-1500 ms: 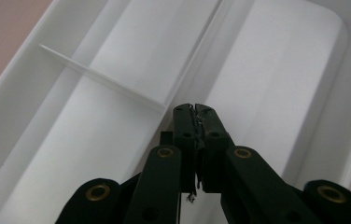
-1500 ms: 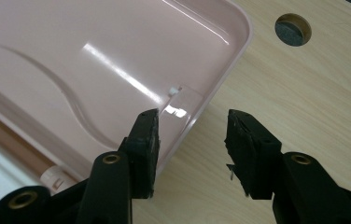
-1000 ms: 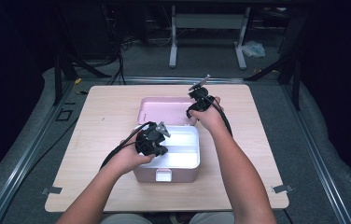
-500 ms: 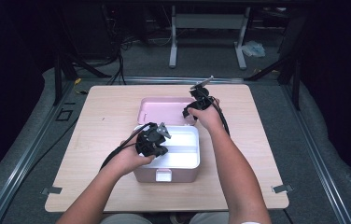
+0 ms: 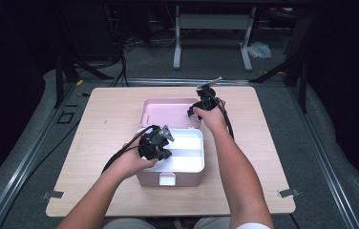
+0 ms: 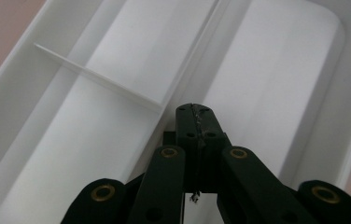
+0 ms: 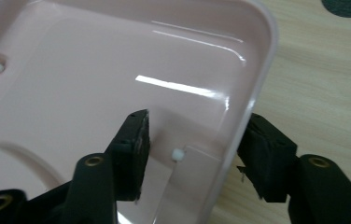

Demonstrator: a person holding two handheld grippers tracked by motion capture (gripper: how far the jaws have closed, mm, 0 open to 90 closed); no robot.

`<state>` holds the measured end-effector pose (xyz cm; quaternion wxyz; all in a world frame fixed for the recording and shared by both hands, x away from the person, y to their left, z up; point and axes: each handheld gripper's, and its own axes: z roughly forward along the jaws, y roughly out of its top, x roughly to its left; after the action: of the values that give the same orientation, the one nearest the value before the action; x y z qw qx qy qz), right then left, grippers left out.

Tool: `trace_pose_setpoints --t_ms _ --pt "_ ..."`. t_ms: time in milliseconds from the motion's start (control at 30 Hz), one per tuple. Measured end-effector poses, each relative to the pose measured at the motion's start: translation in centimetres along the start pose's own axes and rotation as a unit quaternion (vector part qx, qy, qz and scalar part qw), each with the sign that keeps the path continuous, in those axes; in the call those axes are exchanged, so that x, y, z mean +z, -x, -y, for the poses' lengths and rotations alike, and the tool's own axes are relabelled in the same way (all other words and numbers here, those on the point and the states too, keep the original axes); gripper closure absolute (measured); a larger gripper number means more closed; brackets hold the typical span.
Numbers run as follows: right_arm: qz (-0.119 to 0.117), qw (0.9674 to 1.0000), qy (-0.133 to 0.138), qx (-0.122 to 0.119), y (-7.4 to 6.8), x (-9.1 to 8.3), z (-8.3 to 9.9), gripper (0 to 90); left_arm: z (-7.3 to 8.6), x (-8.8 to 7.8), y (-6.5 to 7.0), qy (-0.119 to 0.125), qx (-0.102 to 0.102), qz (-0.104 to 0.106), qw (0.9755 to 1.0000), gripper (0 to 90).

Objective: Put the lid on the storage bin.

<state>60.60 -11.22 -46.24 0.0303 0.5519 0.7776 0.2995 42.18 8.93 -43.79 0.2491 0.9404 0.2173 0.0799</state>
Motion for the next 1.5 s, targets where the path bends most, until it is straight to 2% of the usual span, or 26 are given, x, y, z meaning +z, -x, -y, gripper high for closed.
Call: trace_pose_setpoints --t_ms 67,167,200,233,267,300,433,600,733,1033,1367,1500 --pt "0.03 0.9995 0.008 -0.007 0.0 -0.2 -0.1 60.6 0.0 0.0 0.1 -0.001 0.002 -0.003 1.0 89.9" --pt "0.034 0.9994 0.004 0.0 0.0 -0.3 -0.3 61.8 -0.1 0.0 0.2 -0.004 0.006 -0.007 1.0 89.9" --pt "0.043 0.9991 0.006 0.002 -0.2 -0.3 -0.4 69.4 -0.1 0.0 0.2 -0.004 0.006 -0.007 0.9999 89.9" --pt "0.065 0.9978 0.011 -0.006 -0.3 -0.4 -0.5 74.5 -0.1 0.0 0.2 -0.004 0.007 -0.008 0.9999 89.9" --pt "0.068 0.9976 0.013 -0.009 -0.2 -0.5 -0.6 74.1 -0.1 0.0 0.3 -0.004 0.007 -0.008 0.9999 89.9" --pt "0.067 0.9977 0.008 -0.005 -0.1 -0.3 -0.6 77.5 -0.1 0.0 0.3 -0.005 0.008 -0.008 0.9999 89.9" --pt "0.084 0.9964 0.001 -0.006 -0.3 0.1 -0.8 78.7 -0.1 0.0 0.3 -0.004 0.01 -0.009 0.9999 89.9" --pt "0.097 0.9952 0.006 -0.007 -0.6 -0.1 -0.9 80.7 -0.1 0.0 0.3 -0.003 0.009 -0.01 0.9999 89.9" --pt "0.112 0.9932 0.017 -0.024 -1.2 -0.6 -1.1 81.6 -0.1 0.0 0.4 -0.004 0.011 -0.015 0.9998 89.9" --pt "0.122 0.9909 0.04 -0.041 -1.8 -1.6 -1.1 82.3 -0.1 0.0 0.5 -0.006 0.011 -0.015 0.9998 90.0" --pt "0.112 0.9896 0.077 -0.047 -2.3 -3.5 -1.1 83.2 -0.1 0.0 0.5 -0.005 0.008 -0.014 0.9999 90.0" --pt "0.114 0.9879 0.093 -0.05 -2.6 -4.4 -1.0 83.6 -0.1 0.0 0.4 -0.004 0.009 -0.014 0.9998 90.0"
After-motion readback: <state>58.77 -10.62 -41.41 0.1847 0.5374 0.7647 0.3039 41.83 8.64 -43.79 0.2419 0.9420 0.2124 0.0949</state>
